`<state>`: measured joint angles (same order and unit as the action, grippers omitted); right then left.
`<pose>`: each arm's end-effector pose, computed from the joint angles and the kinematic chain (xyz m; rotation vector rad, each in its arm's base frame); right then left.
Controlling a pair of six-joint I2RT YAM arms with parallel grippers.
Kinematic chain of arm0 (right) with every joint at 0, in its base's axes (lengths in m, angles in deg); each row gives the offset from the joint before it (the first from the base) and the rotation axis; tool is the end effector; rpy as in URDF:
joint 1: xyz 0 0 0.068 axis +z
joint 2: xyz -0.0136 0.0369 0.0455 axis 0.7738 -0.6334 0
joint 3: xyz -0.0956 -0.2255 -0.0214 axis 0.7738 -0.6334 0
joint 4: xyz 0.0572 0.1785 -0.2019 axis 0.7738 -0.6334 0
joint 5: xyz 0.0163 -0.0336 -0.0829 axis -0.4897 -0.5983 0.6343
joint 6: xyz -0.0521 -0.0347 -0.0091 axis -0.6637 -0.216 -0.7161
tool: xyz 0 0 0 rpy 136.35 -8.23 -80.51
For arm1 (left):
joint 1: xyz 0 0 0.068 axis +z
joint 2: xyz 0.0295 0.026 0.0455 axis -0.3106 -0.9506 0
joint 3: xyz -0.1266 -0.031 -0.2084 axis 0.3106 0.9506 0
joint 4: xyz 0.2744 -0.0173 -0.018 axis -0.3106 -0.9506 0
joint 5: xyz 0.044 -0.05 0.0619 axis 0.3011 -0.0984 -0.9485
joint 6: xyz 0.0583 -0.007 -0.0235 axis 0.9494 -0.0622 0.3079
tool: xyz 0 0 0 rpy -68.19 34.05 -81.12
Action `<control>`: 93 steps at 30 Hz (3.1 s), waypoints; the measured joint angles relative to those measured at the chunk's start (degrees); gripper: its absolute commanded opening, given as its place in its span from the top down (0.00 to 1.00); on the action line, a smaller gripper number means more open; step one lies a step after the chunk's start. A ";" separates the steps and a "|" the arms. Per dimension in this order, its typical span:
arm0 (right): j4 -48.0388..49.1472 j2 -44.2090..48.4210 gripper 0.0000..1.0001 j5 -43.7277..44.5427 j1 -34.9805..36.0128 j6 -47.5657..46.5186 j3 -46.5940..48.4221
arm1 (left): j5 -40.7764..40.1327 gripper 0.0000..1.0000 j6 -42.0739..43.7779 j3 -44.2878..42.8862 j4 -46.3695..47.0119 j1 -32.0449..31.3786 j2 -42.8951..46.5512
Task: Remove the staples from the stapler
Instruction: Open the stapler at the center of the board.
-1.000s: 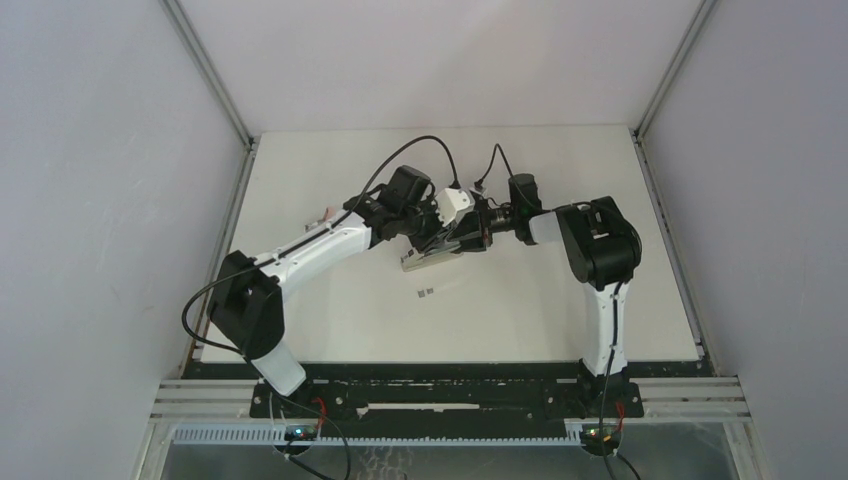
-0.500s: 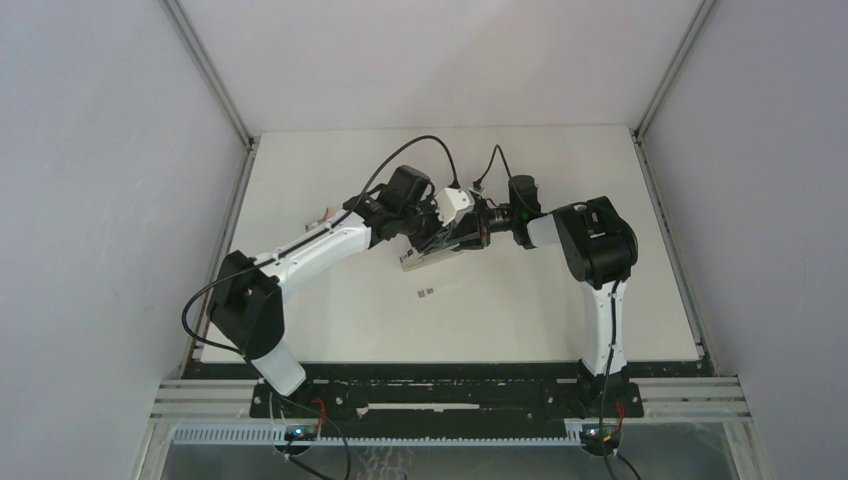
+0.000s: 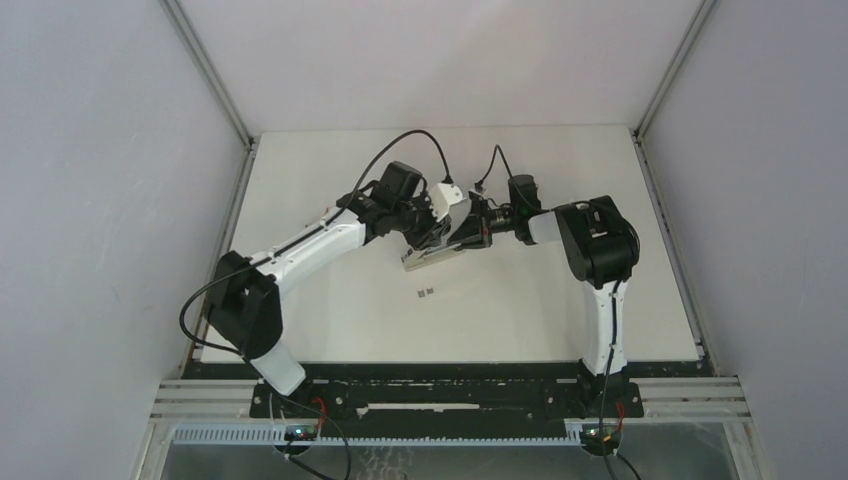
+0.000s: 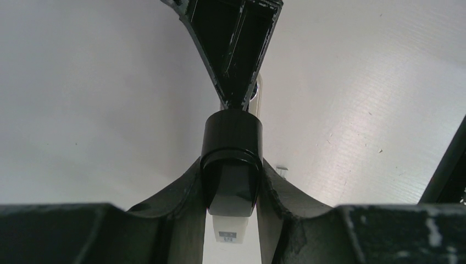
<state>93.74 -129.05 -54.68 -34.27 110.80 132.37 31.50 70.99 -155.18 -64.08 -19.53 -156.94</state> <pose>0.3790 0.1610 0.0725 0.1274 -2.3142 -2.0490 0.2976 -0.2481 0.2340 1.3133 2.0152 -0.5046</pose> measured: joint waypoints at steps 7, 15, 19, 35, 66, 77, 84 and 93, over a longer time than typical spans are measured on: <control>-3.30 0.00 0.96 1.33 -3.23 -2.51 0.26 | 6.29 1.00 0.07 3.98 4.59 4.55 3.23; -8.66 0.00 0.96 2.80 -6.03 -7.06 0.44 | 9.46 1.00 0.28 11.47 11.37 8.37 7.32; -11.61 0.02 0.96 3.98 -7.13 -9.53 0.92 | 9.55 1.00 0.33 14.10 12.63 10.60 8.39; -20.04 0.11 0.96 5.66 -8.20 -17.57 2.12 | 5.70 1.00 5.25 23.02 14.03 12.81 12.55; -24.79 0.42 0.97 6.91 -9.01 -20.26 2.73 | -9.84 0.74 18.16 22.93 4.02 10.73 8.63; -25.18 0.42 0.97 7.10 -9.40 -19.80 2.73 | -12.50 0.45 20.04 22.93 1.92 10.03 7.39; -25.29 0.42 0.97 7.13 -9.97 -19.80 2.73 | -13.29 0.38 20.22 22.93 0.90 9.03 6.64; -25.33 0.42 0.97 7.19 -9.99 -19.78 2.73 | -13.55 0.28 20.44 22.93 -0.11 9.01 5.53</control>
<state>68.41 -128.64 -47.49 -44.26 91.02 135.10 17.95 91.43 -132.25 -64.19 -10.53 -151.41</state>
